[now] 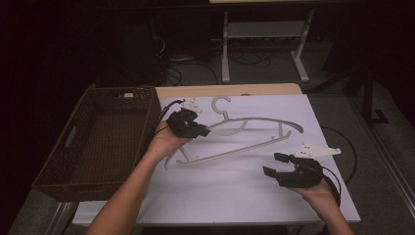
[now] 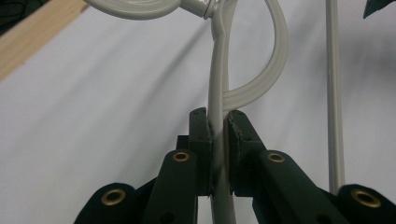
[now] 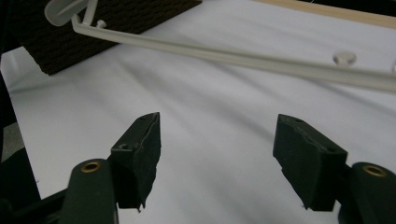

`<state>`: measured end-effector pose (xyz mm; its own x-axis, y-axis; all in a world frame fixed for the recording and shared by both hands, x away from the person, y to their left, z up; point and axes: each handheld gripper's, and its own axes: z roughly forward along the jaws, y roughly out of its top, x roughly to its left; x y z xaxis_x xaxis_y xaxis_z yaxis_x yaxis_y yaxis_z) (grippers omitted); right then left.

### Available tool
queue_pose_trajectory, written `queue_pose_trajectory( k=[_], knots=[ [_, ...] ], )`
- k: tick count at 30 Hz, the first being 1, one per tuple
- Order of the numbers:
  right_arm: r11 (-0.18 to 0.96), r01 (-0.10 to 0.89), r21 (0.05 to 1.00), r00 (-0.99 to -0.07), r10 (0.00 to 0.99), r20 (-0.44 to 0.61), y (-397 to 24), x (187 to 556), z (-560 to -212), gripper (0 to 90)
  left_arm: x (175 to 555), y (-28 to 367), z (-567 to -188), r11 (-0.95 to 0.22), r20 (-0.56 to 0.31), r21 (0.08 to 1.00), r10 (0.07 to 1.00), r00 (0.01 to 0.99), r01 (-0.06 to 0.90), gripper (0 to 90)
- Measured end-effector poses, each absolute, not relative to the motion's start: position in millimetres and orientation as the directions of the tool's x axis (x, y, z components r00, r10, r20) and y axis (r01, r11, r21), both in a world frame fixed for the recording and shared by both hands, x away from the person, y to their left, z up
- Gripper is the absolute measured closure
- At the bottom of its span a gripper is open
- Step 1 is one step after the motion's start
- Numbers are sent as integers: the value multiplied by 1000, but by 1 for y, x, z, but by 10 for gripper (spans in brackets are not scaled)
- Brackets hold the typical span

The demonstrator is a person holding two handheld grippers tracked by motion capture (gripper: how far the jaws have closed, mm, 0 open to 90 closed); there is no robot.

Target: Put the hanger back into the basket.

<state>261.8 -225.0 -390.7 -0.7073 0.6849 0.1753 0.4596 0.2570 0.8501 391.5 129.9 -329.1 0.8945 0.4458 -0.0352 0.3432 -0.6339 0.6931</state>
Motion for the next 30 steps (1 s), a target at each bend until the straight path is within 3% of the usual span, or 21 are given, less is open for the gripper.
queue_pose_trajectory(
  k=[16, 30],
  knots=[
    [261, 445, 857, -710, 685, 160, -226, 260, -393, 249, 382, 188, -278, -599, 9, 711, 533, 846, 370, 824],
    [267, 455, 849, -705, 691, 161, -225, 261, -394, 249, 374, 261, -260, -538, 30, 726, 647, 762, 428, 824]
  ],
)
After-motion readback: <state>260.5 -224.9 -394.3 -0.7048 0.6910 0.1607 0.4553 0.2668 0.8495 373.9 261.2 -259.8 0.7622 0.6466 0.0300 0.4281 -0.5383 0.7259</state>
